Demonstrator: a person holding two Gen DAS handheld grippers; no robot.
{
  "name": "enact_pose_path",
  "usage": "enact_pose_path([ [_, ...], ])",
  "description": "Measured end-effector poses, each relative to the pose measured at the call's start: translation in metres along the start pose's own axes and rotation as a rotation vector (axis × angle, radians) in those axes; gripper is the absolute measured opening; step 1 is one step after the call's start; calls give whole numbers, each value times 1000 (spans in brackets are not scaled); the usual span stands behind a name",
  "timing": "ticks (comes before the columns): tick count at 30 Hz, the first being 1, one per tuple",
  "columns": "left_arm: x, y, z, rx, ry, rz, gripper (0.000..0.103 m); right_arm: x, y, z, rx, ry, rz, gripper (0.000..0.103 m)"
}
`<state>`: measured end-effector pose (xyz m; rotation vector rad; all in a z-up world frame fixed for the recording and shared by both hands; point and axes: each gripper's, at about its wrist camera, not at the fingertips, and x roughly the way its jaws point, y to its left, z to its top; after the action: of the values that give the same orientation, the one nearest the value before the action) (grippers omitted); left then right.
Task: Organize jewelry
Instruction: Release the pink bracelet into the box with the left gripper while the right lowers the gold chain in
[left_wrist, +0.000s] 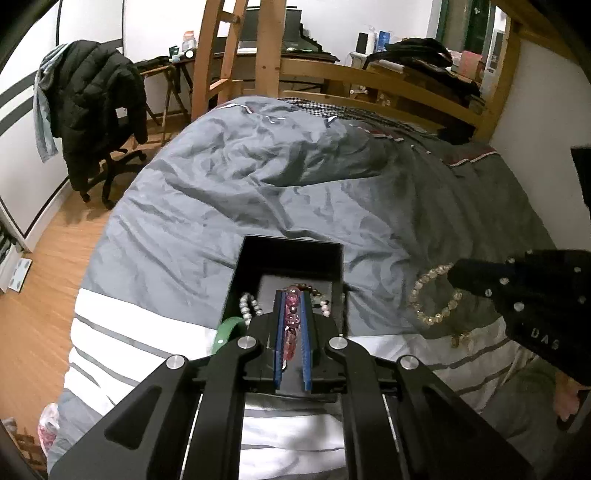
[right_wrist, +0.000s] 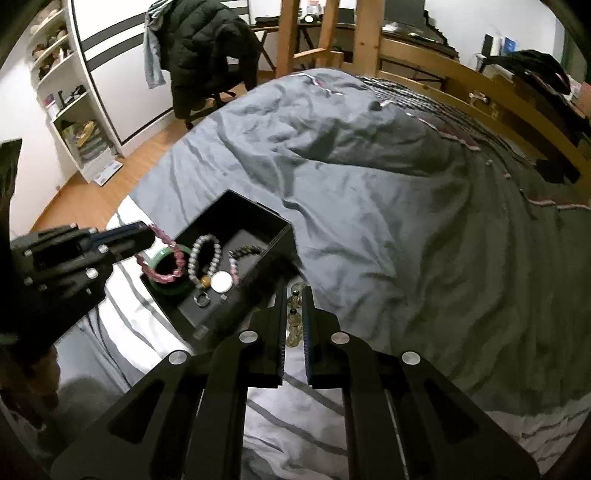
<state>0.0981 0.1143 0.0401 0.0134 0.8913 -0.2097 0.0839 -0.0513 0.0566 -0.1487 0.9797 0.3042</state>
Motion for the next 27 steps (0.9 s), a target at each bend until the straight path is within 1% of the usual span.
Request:
enact_pose_path([
  [4,7,10,1,-13,17,27,8,5,15,13,-22,-2,8,9],
  [8,14,22,-1,-40,36,35,8,12,27,23,-34,-1,22,9],
  [11,22,27,-2,-54,56,39,8,21,35,30,-39,5,38,9],
  [12,26,29,-2,-57,64,43,8,26,38,32,-36,9,58,9],
  [16,42,36,-1,-79,103,40,8,43,44,39,-21,25,113,9],
  [23,60,37,-4,-86,154,40,8,74,49,46,-5,63,135,9],
  [27,63,37,-3,-88,160,32,8,88,48,45,5,82,144,8],
])
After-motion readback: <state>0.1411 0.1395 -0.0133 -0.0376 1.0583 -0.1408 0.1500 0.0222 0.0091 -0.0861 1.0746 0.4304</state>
